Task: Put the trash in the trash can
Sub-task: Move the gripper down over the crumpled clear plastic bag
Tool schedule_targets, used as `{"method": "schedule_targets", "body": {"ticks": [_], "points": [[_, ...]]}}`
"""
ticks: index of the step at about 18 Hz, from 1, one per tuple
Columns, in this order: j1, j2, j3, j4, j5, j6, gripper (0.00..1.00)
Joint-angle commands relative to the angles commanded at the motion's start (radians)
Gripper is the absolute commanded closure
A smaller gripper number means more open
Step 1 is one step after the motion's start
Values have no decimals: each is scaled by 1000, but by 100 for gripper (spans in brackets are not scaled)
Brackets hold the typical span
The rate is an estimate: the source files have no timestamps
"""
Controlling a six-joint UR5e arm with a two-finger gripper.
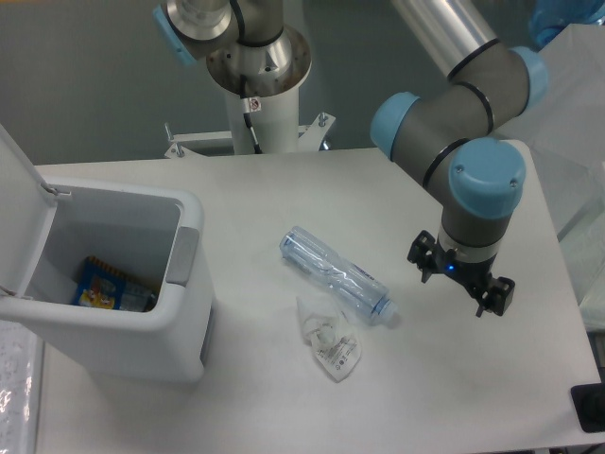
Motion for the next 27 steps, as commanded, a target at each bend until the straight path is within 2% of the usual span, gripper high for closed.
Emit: {"method": "schedule_targets", "body": {"ticks": [3, 5, 8, 11, 12, 15, 20, 27], "points": [[-15, -2, -5, 2, -9, -8, 0], [-18, 2, -29, 9, -21, -8, 0], [-35, 12, -121, 110, -52, -29, 0], [-58, 46, -248, 242, -81, -165, 0], [-67, 48, -264, 256, -81, -198, 0], [-95, 32, -247, 256, -77, -232, 0], [-162, -12, -224, 256, -77, -393, 0], [-190, -46, -230, 270, -67, -431, 0]]}}
